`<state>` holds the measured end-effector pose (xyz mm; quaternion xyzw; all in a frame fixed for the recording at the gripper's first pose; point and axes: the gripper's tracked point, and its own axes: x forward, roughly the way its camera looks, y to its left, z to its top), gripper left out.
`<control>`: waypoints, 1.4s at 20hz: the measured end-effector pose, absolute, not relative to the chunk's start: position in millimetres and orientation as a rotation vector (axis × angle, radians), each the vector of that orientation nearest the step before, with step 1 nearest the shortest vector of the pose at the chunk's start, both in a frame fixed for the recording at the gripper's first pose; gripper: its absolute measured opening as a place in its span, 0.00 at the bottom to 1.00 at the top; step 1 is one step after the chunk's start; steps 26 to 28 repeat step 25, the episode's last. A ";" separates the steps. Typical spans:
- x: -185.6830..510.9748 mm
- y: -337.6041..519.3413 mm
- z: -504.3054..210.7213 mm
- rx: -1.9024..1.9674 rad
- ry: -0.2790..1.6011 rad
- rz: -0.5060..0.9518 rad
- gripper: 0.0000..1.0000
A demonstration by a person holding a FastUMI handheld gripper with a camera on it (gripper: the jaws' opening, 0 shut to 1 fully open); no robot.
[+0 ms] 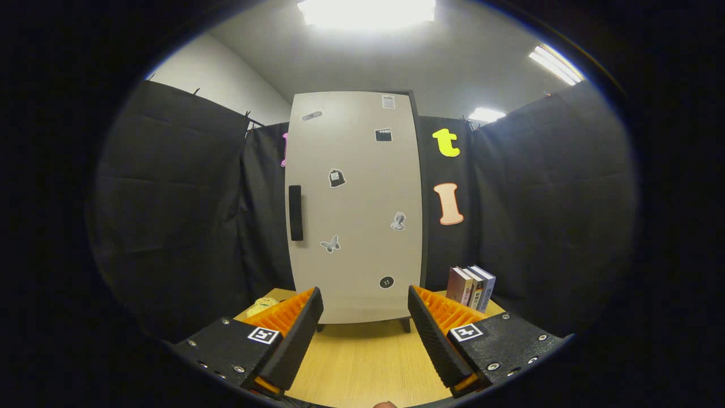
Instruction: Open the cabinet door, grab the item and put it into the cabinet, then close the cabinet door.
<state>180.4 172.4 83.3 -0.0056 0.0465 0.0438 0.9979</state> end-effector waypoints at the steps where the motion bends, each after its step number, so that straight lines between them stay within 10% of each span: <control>1: 177.8 171.8 80.4 -0.012 0.097 0.088 0.94; 28: 161.8 168.7 72.6 -0.020 0.101 0.105 0.94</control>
